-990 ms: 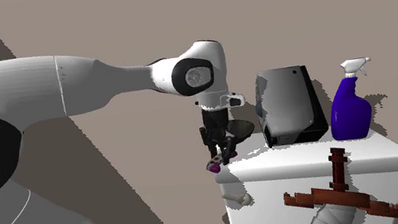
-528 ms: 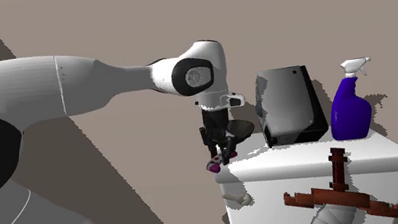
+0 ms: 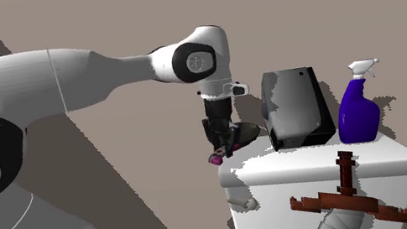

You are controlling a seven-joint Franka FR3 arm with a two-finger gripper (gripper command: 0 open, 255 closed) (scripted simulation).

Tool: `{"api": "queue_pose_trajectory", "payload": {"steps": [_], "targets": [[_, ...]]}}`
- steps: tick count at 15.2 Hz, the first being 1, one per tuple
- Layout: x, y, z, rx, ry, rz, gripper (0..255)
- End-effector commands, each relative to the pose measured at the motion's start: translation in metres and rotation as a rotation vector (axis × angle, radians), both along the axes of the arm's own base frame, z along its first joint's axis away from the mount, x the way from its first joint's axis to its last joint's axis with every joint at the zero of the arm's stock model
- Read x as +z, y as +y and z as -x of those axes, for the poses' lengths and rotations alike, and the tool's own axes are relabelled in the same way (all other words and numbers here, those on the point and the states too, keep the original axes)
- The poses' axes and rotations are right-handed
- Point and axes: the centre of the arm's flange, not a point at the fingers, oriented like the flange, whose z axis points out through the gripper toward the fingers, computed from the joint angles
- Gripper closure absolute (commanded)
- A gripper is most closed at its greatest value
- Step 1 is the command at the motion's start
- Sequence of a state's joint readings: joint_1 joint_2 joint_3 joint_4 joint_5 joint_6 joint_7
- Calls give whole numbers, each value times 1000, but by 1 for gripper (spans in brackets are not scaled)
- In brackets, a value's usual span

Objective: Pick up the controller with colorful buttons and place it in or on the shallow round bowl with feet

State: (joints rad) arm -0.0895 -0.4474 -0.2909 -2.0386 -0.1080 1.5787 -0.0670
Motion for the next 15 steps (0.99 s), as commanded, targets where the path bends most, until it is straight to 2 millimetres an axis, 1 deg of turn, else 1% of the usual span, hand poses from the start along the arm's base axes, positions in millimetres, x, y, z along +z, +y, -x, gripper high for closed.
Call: {"api": "queue_pose_trajectory", "payload": {"steps": [1, 15], "targets": [[11, -1, 0, 0, 0, 0, 255], [85, -1, 0, 0, 0, 0, 255]]}}
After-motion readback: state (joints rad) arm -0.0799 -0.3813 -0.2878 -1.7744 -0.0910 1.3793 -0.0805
